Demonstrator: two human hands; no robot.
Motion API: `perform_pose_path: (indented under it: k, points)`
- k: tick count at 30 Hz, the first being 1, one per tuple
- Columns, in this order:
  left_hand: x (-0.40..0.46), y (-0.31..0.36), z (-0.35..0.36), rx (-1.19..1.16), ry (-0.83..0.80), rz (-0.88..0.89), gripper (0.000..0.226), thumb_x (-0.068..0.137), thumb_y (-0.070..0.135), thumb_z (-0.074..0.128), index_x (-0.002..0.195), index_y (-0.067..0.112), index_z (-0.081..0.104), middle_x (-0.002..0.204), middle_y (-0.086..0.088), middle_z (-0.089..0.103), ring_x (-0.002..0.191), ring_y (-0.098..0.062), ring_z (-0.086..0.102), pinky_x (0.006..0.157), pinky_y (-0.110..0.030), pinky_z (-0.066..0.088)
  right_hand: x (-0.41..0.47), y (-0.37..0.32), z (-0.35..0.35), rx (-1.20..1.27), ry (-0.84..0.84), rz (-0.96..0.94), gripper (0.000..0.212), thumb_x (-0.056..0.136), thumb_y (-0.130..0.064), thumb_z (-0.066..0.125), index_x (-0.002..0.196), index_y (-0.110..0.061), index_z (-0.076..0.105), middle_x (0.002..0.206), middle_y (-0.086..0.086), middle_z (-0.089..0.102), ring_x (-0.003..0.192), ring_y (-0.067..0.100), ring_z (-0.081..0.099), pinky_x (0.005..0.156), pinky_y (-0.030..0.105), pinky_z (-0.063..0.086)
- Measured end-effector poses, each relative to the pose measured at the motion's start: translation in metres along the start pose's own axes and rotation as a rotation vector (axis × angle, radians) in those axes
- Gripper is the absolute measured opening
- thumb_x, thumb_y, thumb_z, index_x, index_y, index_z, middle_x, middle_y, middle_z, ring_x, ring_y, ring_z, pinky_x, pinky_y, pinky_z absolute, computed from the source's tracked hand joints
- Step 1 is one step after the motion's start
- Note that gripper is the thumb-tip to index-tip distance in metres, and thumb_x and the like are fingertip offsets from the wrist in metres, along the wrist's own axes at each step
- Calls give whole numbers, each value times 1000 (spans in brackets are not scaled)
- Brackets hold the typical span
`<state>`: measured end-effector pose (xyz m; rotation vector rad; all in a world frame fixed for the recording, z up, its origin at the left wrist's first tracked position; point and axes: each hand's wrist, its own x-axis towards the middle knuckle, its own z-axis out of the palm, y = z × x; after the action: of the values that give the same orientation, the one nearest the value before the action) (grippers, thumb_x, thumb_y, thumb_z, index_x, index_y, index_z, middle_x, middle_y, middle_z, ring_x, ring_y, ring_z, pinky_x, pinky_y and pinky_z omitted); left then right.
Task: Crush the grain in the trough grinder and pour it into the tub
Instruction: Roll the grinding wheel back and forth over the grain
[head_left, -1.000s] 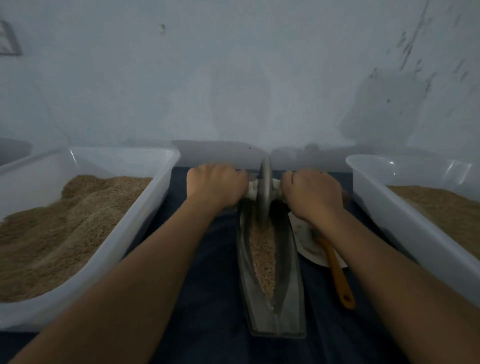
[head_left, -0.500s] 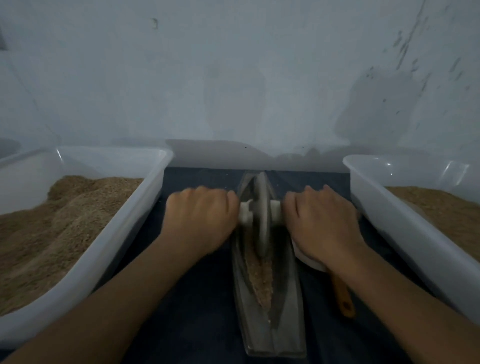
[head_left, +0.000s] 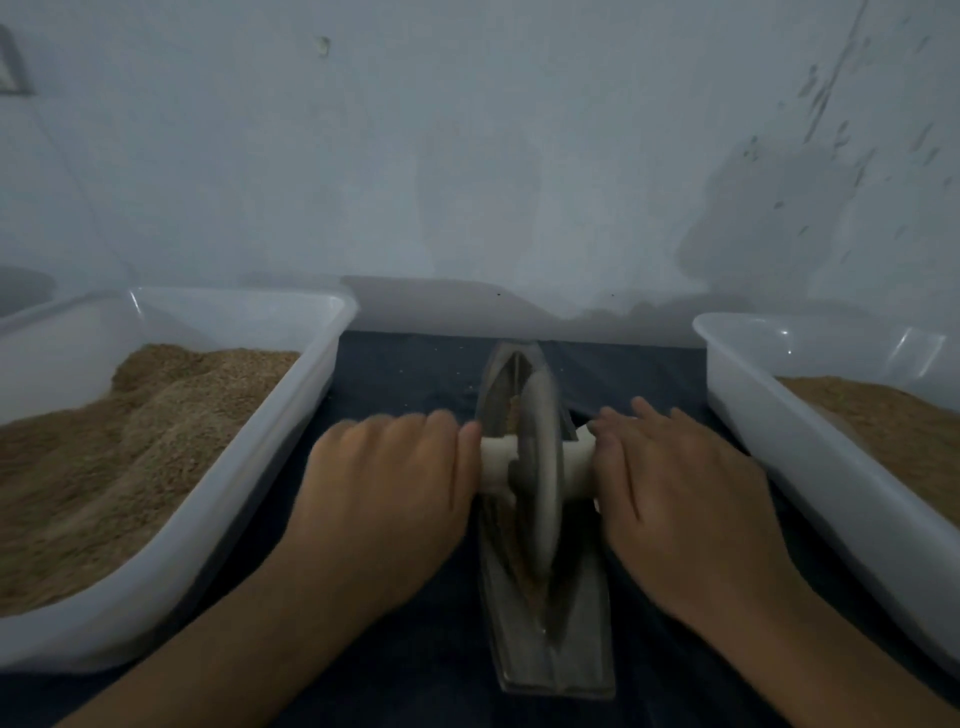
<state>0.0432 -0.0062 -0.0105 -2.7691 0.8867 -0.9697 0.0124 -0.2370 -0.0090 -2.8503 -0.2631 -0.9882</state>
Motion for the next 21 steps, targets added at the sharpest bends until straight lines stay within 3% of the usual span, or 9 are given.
perform_pose_path:
  k: [2,6,8,10,12,16,18,19,21]
  points:
    - [-15,-2,-3,-54,92,0,24,100,27,36,82,22,51,65,4,46,50,-14,35,46,-27,28,-4,-3,-1,-35,114,-73,51,103,-31,30,100,-17,79,112,2,77,116,24,69,109,41,45]
    - [20,-10,20,90,-94,-101,16,100,27,42,85,23,39,73,3,42,58,-18,36,51,-30,27,42,-5,19,-87,-40,8,48,104,-27,28,60,-22,48,64,-5,59,86,25,68,105,45,48]
    - [59,-20,41,135,-203,-220,18,103,25,38,86,23,33,83,2,40,74,-24,48,59,-35,34,76,2,39,-163,-138,30,34,104,-19,33,71,-18,44,69,-5,51,76,26,55,81,38,47]
    - [96,-35,52,52,-317,-340,21,103,21,39,82,21,36,90,-1,48,84,-28,51,68,-40,36,106,7,49,-157,-176,79,21,102,-15,40,82,-19,45,85,1,59,74,26,50,57,31,29]
    - [110,-41,58,-16,-385,-397,19,103,23,39,85,20,42,99,-5,57,82,-27,46,71,-41,35,117,11,51,-183,-196,84,26,102,-18,40,77,-21,42,88,2,60,70,25,46,52,31,18]
    - [72,-25,41,148,-228,-223,17,102,26,46,89,22,35,81,1,41,71,-26,47,60,-37,36,77,4,39,-260,-156,-2,28,102,-21,32,74,-21,38,64,-5,38,59,19,39,54,31,25]
    - [39,-15,25,103,-145,-119,14,98,31,51,93,22,42,77,3,46,62,-20,39,53,-32,32,47,-3,19,-131,-15,-14,39,102,-25,29,64,-25,38,56,-11,34,51,15,42,59,27,32]
    - [22,-11,16,66,-95,-60,13,95,32,55,93,21,48,74,3,49,57,-18,36,49,-30,30,32,-5,10,-37,64,-27,42,102,-27,30,62,-27,43,55,-10,42,53,15,51,62,28,39]
    - [-5,-6,-3,-6,23,10,11,94,30,53,87,21,53,68,5,49,50,-14,35,42,-27,30,5,-8,-3,-10,122,-64,43,104,-31,33,79,-24,67,78,-2,71,84,20,72,81,34,54]
